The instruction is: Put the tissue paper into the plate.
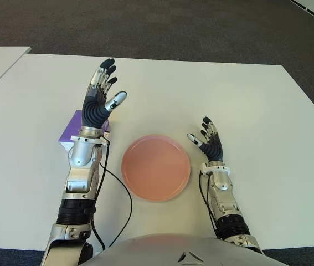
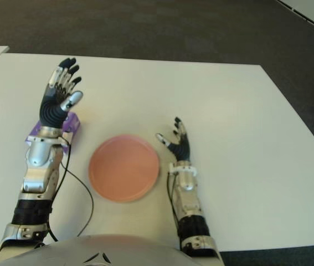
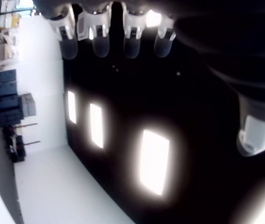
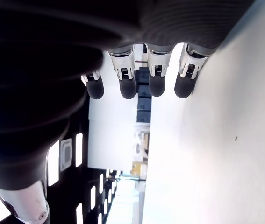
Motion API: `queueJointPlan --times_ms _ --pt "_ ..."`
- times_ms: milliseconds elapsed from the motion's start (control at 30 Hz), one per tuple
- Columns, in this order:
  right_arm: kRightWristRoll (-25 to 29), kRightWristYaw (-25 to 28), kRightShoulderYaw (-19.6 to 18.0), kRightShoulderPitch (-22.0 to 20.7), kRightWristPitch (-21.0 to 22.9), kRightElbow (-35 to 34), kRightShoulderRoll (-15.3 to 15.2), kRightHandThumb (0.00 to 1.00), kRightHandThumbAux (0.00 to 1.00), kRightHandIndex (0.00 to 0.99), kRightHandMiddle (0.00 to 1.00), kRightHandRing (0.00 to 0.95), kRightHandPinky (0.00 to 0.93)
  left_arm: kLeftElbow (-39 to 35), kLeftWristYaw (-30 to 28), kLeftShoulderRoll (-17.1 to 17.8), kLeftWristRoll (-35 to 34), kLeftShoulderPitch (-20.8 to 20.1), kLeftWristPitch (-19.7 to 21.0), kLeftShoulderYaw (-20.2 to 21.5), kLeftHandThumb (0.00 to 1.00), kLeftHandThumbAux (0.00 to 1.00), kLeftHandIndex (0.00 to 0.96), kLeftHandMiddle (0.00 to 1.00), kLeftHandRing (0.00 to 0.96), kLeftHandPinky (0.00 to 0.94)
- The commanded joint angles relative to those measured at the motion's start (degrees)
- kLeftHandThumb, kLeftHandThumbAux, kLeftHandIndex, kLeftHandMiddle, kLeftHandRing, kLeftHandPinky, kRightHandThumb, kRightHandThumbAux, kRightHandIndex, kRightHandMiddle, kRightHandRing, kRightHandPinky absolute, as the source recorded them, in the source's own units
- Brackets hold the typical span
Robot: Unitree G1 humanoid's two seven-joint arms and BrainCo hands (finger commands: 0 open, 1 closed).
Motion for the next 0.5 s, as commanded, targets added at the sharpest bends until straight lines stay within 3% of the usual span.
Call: queueJointPlan --times_ms 33,267,500 --pt "-0.14 0.11 0.65 2.02 2.86 1.88 0.77 0.158 0.721 0.0 0.035 0.042 0.082 -0.36 -2.28 0.96 -1.81 -1.93 -1.81 0.69 0.131 0.444 0.01 0.0 0.0 0.0" --pt "-0.07 0.18 0.61 1.95 2.42 2.47 0.73 0.162 0.72 0.0 0.033 0.04 0.08 2.36 -6.35 2.33 -6.5 -5.23 -5.45 2.8 0.209 0.387 0.032 0.0 0.0 0.0" --pt "-0.05 0.07 0.59 1.92 2.32 2.85 0.82 0.149 0.73 0.0 0.033 0.038 0.08 0.88 -9.32 1.77 -11.48 -5.59 -8.07 3.73 0.315 0.395 0.067 0.015 0.0 0.0"
